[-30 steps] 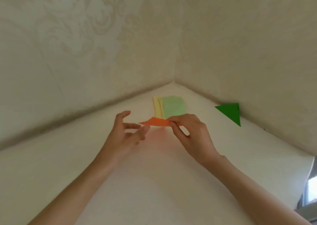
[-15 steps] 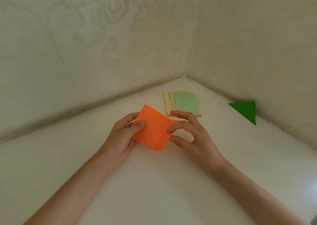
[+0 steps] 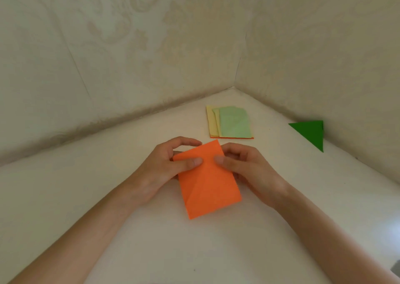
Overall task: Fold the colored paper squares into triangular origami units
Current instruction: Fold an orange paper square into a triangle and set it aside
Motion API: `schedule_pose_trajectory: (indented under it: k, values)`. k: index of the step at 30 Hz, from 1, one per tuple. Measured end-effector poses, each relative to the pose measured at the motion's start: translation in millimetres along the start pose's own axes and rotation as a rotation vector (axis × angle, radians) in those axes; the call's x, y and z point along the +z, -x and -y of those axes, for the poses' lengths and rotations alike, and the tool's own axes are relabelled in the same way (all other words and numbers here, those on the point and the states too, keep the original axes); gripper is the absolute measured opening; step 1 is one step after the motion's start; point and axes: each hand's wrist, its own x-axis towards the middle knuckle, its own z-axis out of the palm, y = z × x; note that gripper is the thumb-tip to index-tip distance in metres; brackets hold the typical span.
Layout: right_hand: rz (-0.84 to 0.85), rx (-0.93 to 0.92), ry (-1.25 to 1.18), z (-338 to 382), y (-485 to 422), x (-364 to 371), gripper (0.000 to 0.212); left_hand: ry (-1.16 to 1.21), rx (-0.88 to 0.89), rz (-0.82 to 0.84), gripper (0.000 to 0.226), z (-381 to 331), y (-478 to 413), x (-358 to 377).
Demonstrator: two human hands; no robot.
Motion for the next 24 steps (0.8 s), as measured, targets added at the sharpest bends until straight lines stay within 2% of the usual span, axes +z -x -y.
schedule_pose_trajectory:
  k: [3,4,5,7,8,10,12,15,19,20,22,24]
  values:
    - [-0.149,-0.161,-0.193,4.5,-1.5,-2.1,0.019,0.171,-0.004,-0.057,0.070,0.1,-3.0,-3.0]
    - [-0.196,-0.221,-0.229,4.6,-2.4,-6.0,0.018,0.177,0.028,-0.065,0.073,0.5,-3.6,-4.0]
    - [-0.220,-0.267,-0.223,4.8,-2.8,-9.4,0.017,0.135,0.086,-0.078,0.066,0.9,-3.2,-4.4]
    - [-0.215,-0.309,-0.097,3.2,-2.9,-12.0,0.023,-0.015,0.252,-0.108,0.039,0.5,-1.2,-3.6]
    - [-0.196,-0.320,0.013,0.5,-2.6,-12.2,0.024,-0.093,0.332,-0.121,0.034,0.3,0.4,-2.8]
    - [-0.191,-0.342,0.265,-4.6,-3.0,-10.0,0.029,-0.212,0.401,-0.184,0.048,3.3,0.3,-5.0]
    - [-0.238,-0.342,0.407,-7.0,-3.0,-7.9,0.041,-0.257,0.389,-0.271,0.060,5.3,0.1,-6.4]
    - [-0.272,-0.361,0.329,-7.8,-3.5,-6.9,0.048,-0.119,0.329,-0.271,0.061,5.2,0.7,-2.3]
    - [-0.274,-0.336,0.183,-9.5,-4.6,-6.6,0.053,0.016,0.185,-0.026,0.027,4.9,1.9,-3.6]
    - [-0.263,-0.326,0.165,-9.6,-4.6,-6.8,0.054,0.049,0.161,0.008,0.027,5.0,1.6,-5.2]
    - [-0.250,-0.313,0.131,-10.8,-5.1,-8.3,0.048,0.132,0.108,0.006,0.027,3.6,0.7,-6.3]
    - [-0.238,-0.295,0.129,-12.4,-5.2,-10.0,0.043,0.104,0.100,-0.088,0.009,4.6,-1.3,-6.6]
